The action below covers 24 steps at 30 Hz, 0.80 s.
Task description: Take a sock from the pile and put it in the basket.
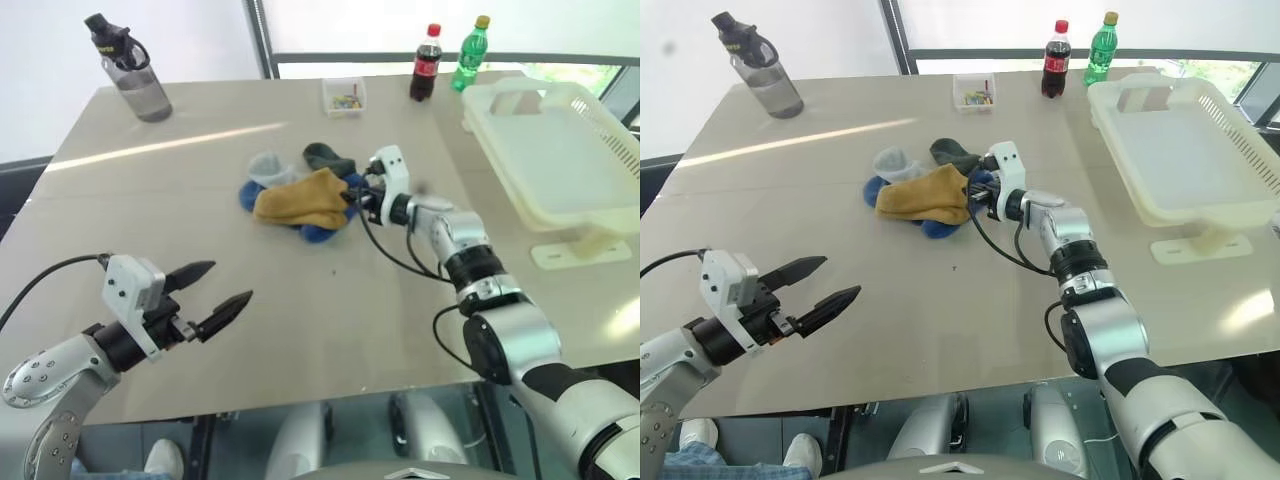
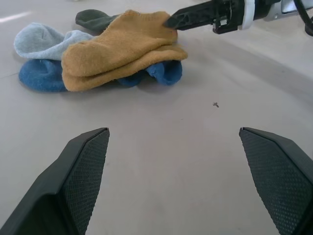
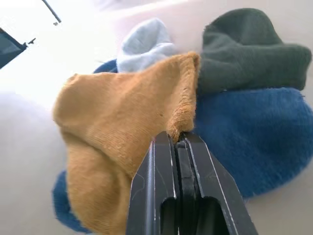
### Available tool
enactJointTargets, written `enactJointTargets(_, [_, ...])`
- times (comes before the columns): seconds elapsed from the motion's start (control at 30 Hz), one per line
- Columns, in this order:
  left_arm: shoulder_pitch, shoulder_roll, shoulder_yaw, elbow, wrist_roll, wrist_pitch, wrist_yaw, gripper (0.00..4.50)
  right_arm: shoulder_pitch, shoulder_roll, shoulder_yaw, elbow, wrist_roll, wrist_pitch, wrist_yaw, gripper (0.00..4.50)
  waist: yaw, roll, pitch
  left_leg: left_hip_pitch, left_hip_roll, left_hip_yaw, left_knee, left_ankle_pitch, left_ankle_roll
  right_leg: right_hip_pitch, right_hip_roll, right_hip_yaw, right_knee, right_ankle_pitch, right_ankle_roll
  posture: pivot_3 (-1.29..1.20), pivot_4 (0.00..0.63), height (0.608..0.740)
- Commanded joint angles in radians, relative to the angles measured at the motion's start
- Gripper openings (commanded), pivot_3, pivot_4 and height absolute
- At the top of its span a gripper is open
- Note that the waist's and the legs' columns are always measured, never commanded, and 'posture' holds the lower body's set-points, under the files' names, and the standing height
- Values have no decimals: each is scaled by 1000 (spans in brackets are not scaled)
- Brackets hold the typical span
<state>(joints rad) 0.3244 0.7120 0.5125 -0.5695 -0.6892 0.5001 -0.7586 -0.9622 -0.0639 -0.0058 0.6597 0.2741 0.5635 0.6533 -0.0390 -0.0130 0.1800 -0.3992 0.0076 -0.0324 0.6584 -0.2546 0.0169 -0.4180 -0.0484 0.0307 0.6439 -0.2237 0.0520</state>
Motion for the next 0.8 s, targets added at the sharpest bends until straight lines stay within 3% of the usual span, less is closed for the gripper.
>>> enactJointTargets(0.03, [-4, 6, 12, -24, 4, -17, -2, 4500, 81, -48, 4, -244, 70, 208, 21, 37, 2, 0, 0, 0, 0, 0, 0, 0, 0, 0, 0, 0, 0, 0, 0, 0, 150, 740])
enactJointTargets(0.27, [-29, 9, -15, -12, 9, -17, -1, 4500, 257, -183, 5, -587, 147, 521, -9, 37, -1, 0, 0, 0, -1, 0, -1, 0, 0, 0, -1, 0, -1, 0, 0, 0, 150, 740])
enactJointTargets(0.43, [-43, 11, -27, -8, 11, -14, -2, 4500, 338, -296, 18, -719, 186, 616, 22, 37, -1, 0, 0, 0, -1, 1, -1, 0, 0, 0, 0, 0, -1, 0, 0, 0, 150, 740])
enactJointTargets(0.67, [-56, 17, -38, -1, 12, -11, -6, 4500, 498, -562, 123, -855, 225, 558, 218, 37, 3, -1, 0, 0, -1, 1, -1, 0, 0, 0, 0, 0, -2, 0, 1, 0, 150, 740])
enactJointTargets(0.8, [-65, 20, -43, 3, 13, -8, -7, 4500, 513, -630, 138, -795, 168, 456, 223, 37, -1, -1, 0, 1, 0, 3, 0, 0, 0, 1, 0, 1, -2, -1, 1, 0, 150, 740])
